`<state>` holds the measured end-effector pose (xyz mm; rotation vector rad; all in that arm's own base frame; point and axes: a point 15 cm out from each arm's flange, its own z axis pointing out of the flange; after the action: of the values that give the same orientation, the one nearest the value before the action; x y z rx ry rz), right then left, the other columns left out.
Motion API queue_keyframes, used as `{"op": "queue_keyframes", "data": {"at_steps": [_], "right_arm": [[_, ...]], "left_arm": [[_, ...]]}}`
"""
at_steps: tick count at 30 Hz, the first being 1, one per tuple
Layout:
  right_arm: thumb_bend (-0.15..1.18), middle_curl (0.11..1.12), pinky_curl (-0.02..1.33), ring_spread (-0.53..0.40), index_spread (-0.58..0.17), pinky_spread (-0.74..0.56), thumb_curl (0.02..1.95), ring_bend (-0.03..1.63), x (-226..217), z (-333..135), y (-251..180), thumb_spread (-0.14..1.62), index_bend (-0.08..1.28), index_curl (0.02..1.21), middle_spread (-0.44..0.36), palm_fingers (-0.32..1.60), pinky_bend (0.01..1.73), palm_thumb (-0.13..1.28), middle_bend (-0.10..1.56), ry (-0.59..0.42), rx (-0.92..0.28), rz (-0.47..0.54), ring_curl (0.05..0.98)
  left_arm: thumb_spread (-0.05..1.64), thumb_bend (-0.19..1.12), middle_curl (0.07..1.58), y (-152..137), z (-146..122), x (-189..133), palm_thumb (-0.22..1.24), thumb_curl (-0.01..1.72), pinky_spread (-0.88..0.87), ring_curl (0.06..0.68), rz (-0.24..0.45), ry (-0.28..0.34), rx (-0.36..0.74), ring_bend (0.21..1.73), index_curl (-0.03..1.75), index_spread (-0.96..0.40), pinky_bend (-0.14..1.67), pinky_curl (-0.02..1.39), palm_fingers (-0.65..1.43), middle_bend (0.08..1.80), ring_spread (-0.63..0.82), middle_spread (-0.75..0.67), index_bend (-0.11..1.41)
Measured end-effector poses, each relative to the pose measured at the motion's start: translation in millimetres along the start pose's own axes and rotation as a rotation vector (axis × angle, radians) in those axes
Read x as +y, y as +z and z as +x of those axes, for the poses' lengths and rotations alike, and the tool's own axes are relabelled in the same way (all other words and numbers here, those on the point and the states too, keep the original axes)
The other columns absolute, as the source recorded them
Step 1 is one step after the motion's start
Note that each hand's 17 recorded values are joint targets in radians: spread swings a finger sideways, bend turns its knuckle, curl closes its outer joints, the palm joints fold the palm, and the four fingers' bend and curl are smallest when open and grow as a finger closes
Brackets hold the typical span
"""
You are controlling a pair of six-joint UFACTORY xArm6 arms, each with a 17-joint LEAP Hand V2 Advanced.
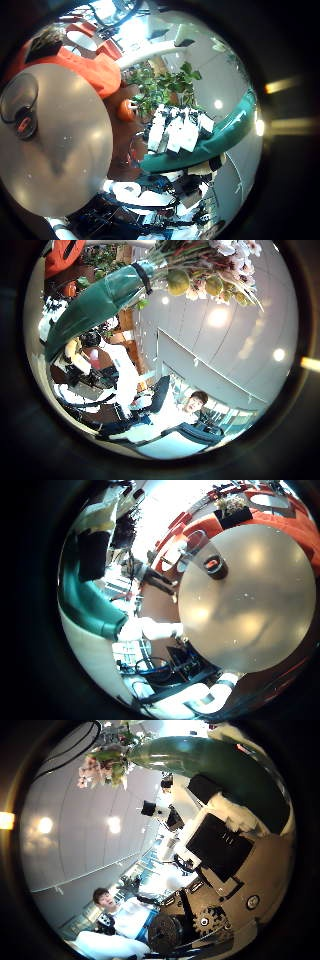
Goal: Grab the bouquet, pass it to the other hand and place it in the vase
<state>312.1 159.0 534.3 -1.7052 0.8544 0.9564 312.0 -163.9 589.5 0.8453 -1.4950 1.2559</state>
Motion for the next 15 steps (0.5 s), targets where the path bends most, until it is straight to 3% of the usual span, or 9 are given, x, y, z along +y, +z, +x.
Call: {"op": "queue_keyframes", "data": {"at_steps": [5, 15], "right_arm": [[0.08, 0.82, 1.08, -0.198, -0.289, -0.15, 1.47, 1.42, 0.0, 12.4, 12.5, 0.92, 1.03, 1.09, -0.121, 1.10, 1.18, 1.09, 1.39, 0.026, -0.009, -0.012, 0.778], [0.07, 0.81, 1.11, -0.198, -0.285, -0.16, 1.51, 1.41, 14.0, 22.1, 36.7, 0.93, 1.04, 1.09, -0.121, 1.11, 1.16, 1.09, 1.39, 0.051, -0.012, -0.089, 0.778]], "left_arm": [[0.94, -0.03, 0.36, 4.1, 7.2, 1.6, 0.32, 0.34, 0.51, 0.199, 0.002, 0.001, 0.020, 0.54, 0.30, 0.17, 0.24, 0.31, 0.12, 0.26, 0.55, 0.40, 0.16], [0.92, -0.03, 0.46, 12.2, 6.0, -5.0, 0.35, 0.34, 0.47, 0.201, -0.027, -0.083, 0.084, 0.56, 0.30, 0.15, 0.21, 0.30, 0.30, 0.48, 0.47, 0.17, 0.16]]}}
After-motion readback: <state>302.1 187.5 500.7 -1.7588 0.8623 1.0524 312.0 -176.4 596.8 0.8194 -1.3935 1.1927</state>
